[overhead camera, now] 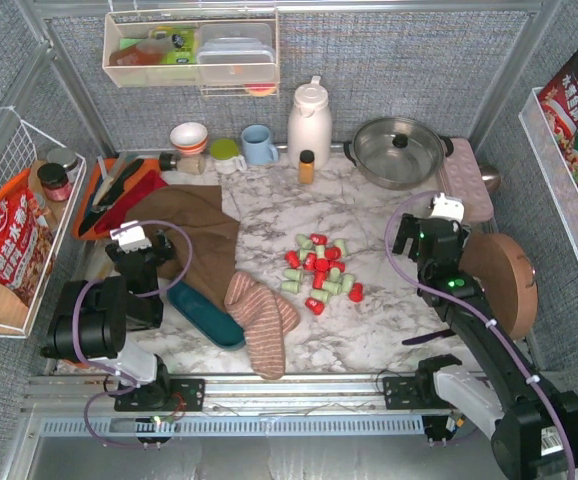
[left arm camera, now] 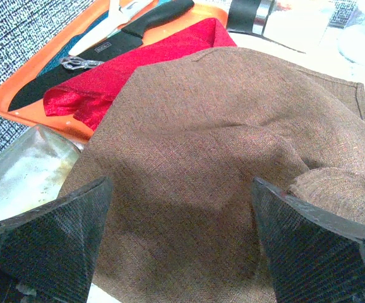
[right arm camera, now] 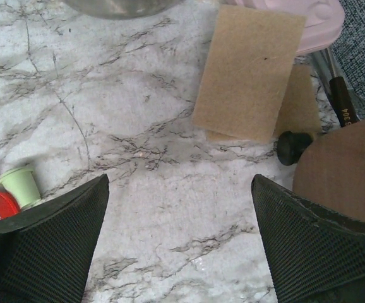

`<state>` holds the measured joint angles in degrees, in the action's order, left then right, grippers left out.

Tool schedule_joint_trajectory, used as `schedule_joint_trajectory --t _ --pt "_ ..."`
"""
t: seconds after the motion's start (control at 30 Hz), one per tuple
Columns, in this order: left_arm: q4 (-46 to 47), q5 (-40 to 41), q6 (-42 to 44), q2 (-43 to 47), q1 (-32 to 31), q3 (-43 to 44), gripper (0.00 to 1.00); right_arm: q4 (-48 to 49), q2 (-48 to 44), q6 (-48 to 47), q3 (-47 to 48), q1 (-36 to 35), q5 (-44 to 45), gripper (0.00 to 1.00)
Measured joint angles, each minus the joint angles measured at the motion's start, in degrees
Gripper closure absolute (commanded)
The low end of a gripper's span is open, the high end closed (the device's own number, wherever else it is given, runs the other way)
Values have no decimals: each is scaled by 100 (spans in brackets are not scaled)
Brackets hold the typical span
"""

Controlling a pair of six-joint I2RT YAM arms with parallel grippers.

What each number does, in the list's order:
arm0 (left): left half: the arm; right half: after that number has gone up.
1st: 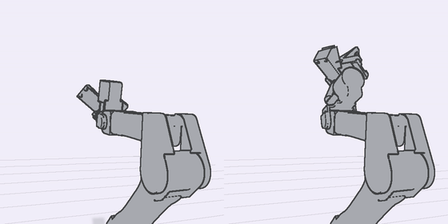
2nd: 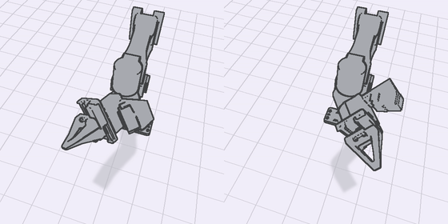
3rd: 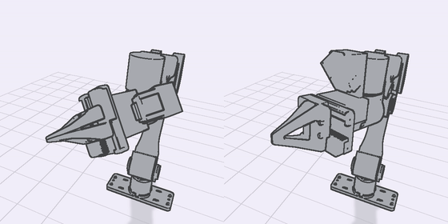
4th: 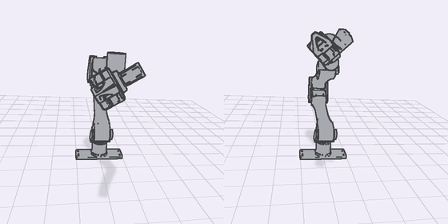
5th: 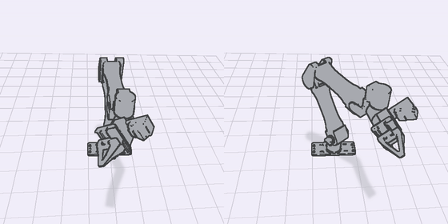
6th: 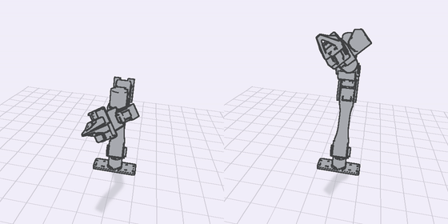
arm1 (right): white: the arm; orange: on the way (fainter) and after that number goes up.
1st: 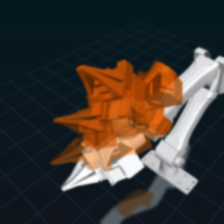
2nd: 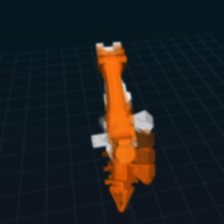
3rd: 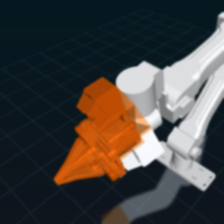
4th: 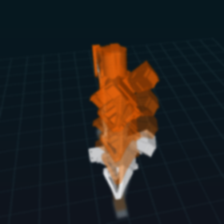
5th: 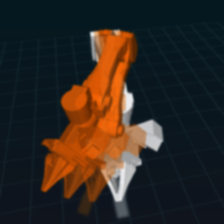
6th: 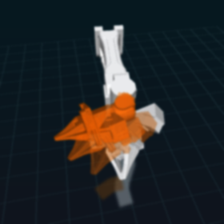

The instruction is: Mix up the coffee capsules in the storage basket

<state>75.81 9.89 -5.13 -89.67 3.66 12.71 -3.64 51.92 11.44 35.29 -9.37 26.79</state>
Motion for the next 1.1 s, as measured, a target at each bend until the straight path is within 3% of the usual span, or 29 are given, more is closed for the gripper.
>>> schedule_joint_trajectory --t 0.3,0.5,0.67,0.87,1.1 --pt "0 -44 0 0 9 2 1 -50 234 31 74 -11 -184 1" --pt "24 -46 2 55 2 -57 1 -577 -57 87 240 -11 -203 1" --pt "-407 -42 2 997 -15 -63 1 -907 -511 114 286 -13 -219 1" --pt "-2551 94 -754 2192 -17 977 1 -1043 -765 144 260 -85 -332 1" --pt "-6142 706 -2529 2173 -7 2756 1 -745 -393 297 214 -529 -455 1"
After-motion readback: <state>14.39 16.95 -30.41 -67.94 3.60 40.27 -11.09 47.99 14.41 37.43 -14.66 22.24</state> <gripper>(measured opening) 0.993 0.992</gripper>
